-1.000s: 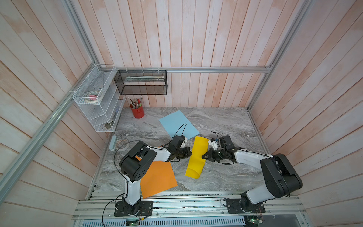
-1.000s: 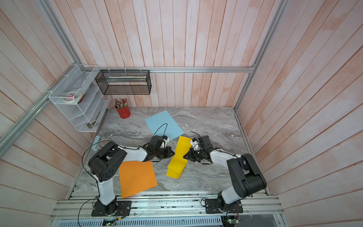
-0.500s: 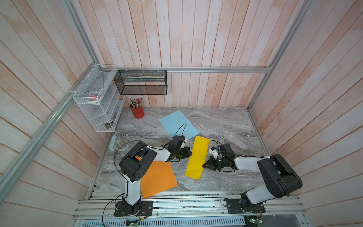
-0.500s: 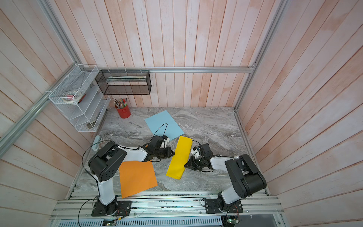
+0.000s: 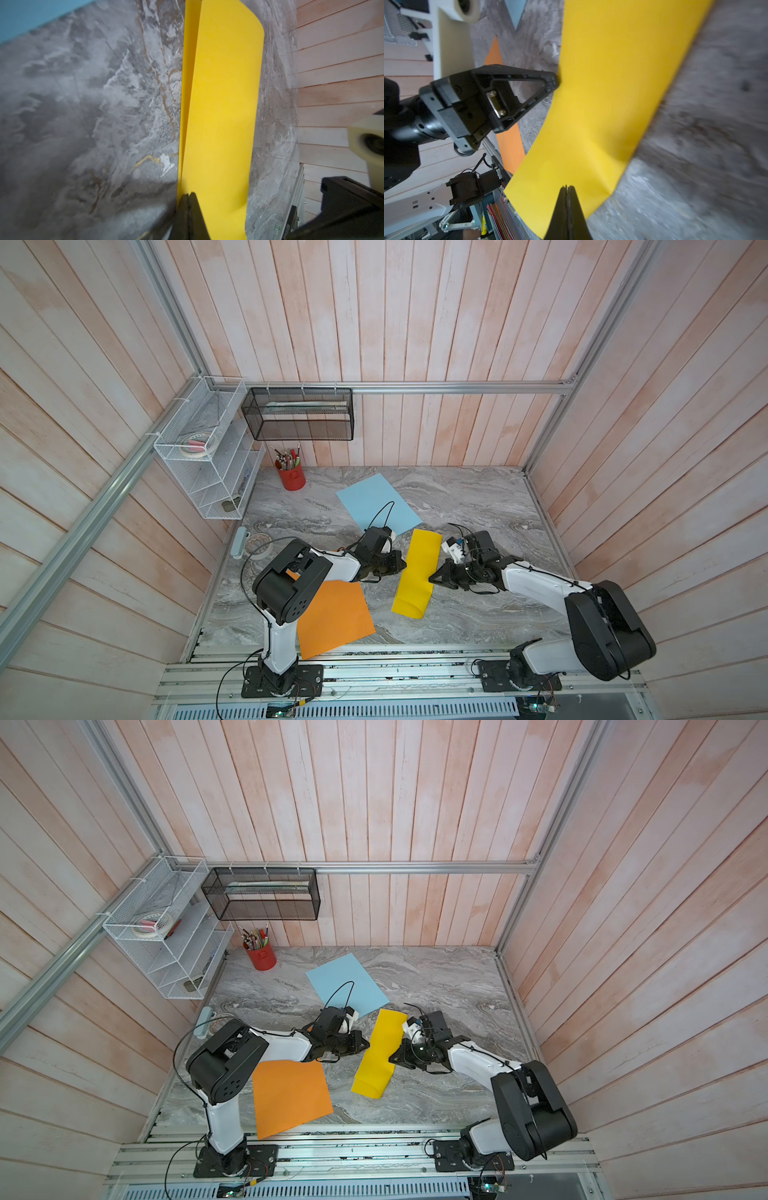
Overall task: Fold the rectangular paper in half along the long edge
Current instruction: Fold the paper at the center of the board.
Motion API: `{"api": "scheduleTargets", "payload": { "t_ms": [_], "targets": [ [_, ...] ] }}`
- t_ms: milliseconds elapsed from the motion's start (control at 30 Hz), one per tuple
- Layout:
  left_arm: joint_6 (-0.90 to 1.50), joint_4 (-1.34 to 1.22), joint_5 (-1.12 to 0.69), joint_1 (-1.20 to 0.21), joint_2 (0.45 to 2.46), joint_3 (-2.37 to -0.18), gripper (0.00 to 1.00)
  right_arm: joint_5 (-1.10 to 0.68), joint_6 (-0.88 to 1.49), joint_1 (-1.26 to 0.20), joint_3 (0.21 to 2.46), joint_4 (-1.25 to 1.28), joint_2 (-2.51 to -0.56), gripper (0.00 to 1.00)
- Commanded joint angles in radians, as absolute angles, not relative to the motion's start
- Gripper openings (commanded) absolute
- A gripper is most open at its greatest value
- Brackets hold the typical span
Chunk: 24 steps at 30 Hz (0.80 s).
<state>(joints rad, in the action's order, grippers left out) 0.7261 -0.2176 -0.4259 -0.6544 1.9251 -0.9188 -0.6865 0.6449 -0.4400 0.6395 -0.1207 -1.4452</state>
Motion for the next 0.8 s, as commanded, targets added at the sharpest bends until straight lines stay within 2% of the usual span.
{"api": "scheduleTargets", "payload": {
  "t_ms": [0, 167, 500, 633, 767],
  "targets": [
    [0.715, -0.119, -0.389, -0.647, 1.954, -0.885, 0.0, -0.673, 0.717, -0.508, 0.638, -0.055, -1.506, 0.0],
    [0.713, -0.115, -0.389, -0.647, 1.953, -0.893, 0.0, -0.658, 0.804, -0.52, 0.529, 0.053, -1.498, 0.0],
    [0.711, -0.12, -0.393, -0.646, 1.96, -0.893, 0.0, -0.624, 0.818, -0.427, 0.293, -0.025, -1.281, 0.0],
    [0.714, -0.126, -0.396, -0.647, 1.963, -0.886, 0.0, -0.611, 0.797, -0.411, 0.35, -0.08, -1.224, 0.0],
    [0.721, -0.135, -0.405, -0.647, 1.969, -0.887, 0.0, -0.632, 0.79, -0.433, 0.454, -0.061, -1.282, 0.0]
  ]
}}
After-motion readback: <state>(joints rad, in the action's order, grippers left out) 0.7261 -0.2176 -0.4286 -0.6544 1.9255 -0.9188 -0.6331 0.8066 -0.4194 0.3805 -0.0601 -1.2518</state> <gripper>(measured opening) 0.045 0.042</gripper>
